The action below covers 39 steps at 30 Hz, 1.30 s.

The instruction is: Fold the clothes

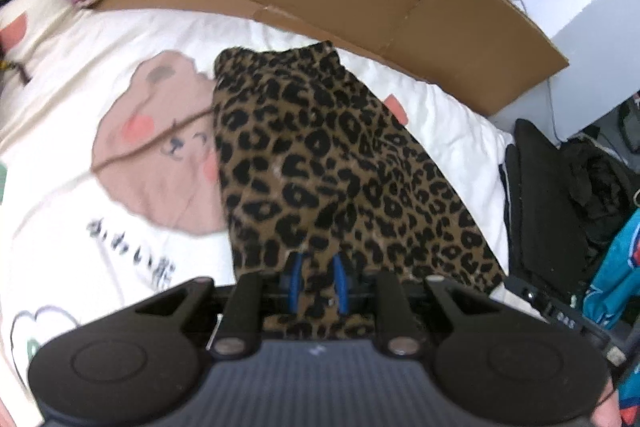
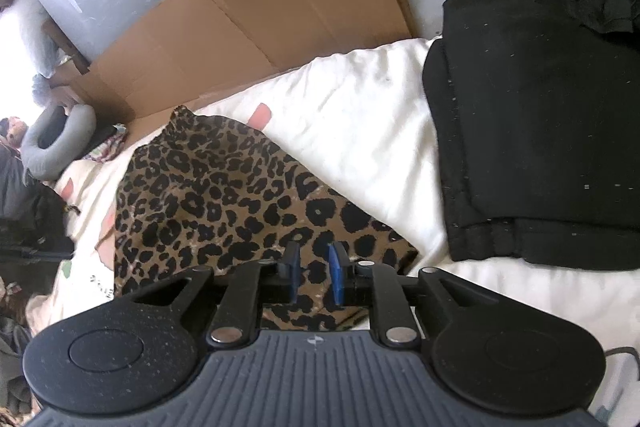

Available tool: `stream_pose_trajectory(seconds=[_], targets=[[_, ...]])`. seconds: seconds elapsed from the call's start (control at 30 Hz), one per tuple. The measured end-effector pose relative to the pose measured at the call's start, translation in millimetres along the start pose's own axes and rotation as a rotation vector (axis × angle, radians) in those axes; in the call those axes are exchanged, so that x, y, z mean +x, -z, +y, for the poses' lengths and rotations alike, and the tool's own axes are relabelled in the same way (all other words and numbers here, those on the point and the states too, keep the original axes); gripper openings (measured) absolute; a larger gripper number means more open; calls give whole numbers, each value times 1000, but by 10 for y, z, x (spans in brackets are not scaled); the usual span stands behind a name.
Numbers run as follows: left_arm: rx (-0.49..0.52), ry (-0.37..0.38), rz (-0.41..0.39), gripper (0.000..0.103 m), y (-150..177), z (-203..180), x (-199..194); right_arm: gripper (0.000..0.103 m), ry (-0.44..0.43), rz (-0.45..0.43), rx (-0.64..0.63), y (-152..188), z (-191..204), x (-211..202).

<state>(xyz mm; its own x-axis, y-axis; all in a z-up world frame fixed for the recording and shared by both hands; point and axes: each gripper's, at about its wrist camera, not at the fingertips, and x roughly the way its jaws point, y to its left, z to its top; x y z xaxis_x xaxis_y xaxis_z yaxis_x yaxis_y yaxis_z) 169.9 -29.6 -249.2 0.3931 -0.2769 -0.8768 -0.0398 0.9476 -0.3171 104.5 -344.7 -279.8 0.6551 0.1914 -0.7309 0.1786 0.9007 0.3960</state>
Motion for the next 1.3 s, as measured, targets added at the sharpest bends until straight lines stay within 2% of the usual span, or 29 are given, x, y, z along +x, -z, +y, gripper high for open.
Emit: stream_pose_trajectory(seconds=[0.23, 0.47, 0.5, 0.53, 0.57, 0.6, 0.63, 0.83, 0.97, 1.3], targets=[[56, 1, -18, 18, 460, 167, -142, 17, 20, 6, -50, 25, 84, -98], [81, 4, -9, 19, 772, 349, -31, 23, -11, 35, -90, 92, 220, -111], [90, 7, -9, 25, 798, 359, -20, 25, -18, 40, -97, 105, 242, -110], [100, 11, -7, 30, 821, 363, -14, 34, -26, 44, -104, 117, 264, -109], [111, 8, -7, 42, 847, 361, -11, 40, -33, 49, -112, 129, 286, -108], [121, 1, -9, 54, 876, 356, -11, 40, -41, 54, -119, 141, 308, -107], [124, -3, -2, 56, 909, 365, -2, 40, -48, 59, -126, 154, 331, -106], [101, -13, 57, 57, 1117, 492, 74, 47, -93, 88, -169, 227, 464, -99], [90, -20, 73, 57, 1213, 567, 78, 59, -124, 108, -205, 301, 567, -98], [141, -23, 147, 57, 1413, 603, 108, 63, -201, 180, -272, 489, 808, -33]])
